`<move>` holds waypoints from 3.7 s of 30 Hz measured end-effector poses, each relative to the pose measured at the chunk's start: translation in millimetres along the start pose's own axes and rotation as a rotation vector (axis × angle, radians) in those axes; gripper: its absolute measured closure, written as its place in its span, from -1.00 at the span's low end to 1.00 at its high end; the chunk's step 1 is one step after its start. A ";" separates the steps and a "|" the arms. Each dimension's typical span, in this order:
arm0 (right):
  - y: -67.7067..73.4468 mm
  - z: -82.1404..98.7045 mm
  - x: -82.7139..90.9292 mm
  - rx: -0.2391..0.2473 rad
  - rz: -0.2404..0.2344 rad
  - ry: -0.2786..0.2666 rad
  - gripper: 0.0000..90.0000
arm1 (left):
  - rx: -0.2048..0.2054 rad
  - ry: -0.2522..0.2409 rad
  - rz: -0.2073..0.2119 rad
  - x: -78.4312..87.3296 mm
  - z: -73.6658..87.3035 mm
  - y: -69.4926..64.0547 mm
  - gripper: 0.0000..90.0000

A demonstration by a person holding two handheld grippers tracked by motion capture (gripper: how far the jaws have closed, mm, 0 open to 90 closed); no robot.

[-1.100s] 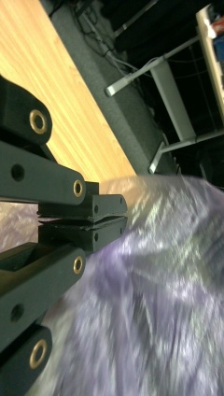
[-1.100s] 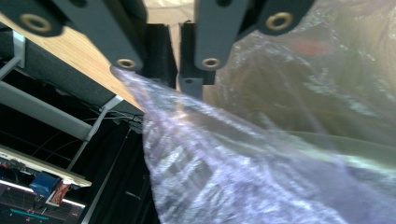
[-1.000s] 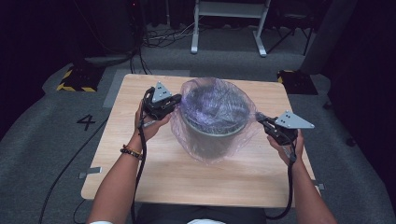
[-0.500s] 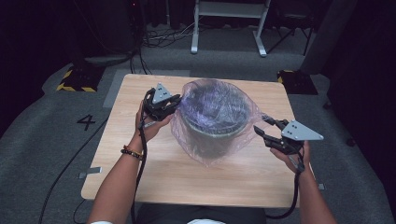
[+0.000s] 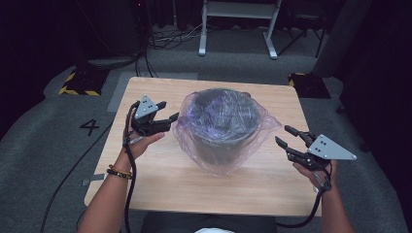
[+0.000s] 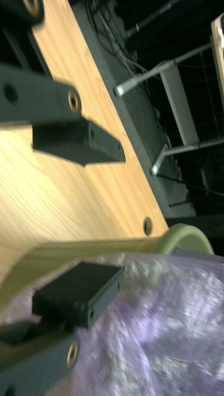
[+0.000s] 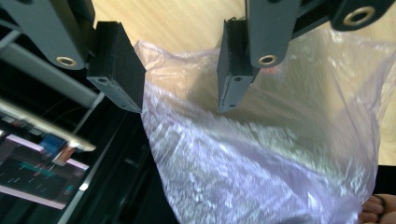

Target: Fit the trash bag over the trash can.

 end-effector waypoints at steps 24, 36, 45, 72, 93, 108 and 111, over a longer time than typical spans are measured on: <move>40.7 -50.8 -62.8 0.250 -0.230 0.038 0.86 | -0.084 0.044 0.140 12.9 23.8 -56.7 -0.17; 16.5 -62.8 -57.1 0.137 -0.185 -0.024 1.00 | -0.121 0.016 0.059 2.2 11.0 -38.1 0.97; -24.9 -72.8 -73.4 0.067 -0.063 -0.004 1.00 | -0.134 0.004 0.039 -11.6 -11.1 -26.8 0.99; -46.9 25.6 -142.1 -0.158 -0.132 0.266 1.00 | -0.025 0.137 0.107 -80.9 7.5 -8.4 0.99; -27.7 28.3 -89.1 -0.209 -0.206 0.178 1.00 | -0.017 0.068 0.270 0.3 50.2 -55.1 -0.61; -6.0 19.2 -62.7 -0.210 -0.265 0.110 0.81 | -0.160 0.269 0.218 -44.1 78.0 -100.7 0.80; -9.1 10.2 -52.1 -0.208 -0.243 0.080 0.27 | -0.165 0.281 0.225 -47.5 80.8 -97.7 1.00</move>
Point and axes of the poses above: each handheld gripper's, and its own axes: x roughly backward along the jaws, z roughly out of its underside, y roughly to its left, the point moved 5 cm from there along -x, roughly forward along the jaws, and after that the axes turned 8 degrees about x, right-handed, at the moved point
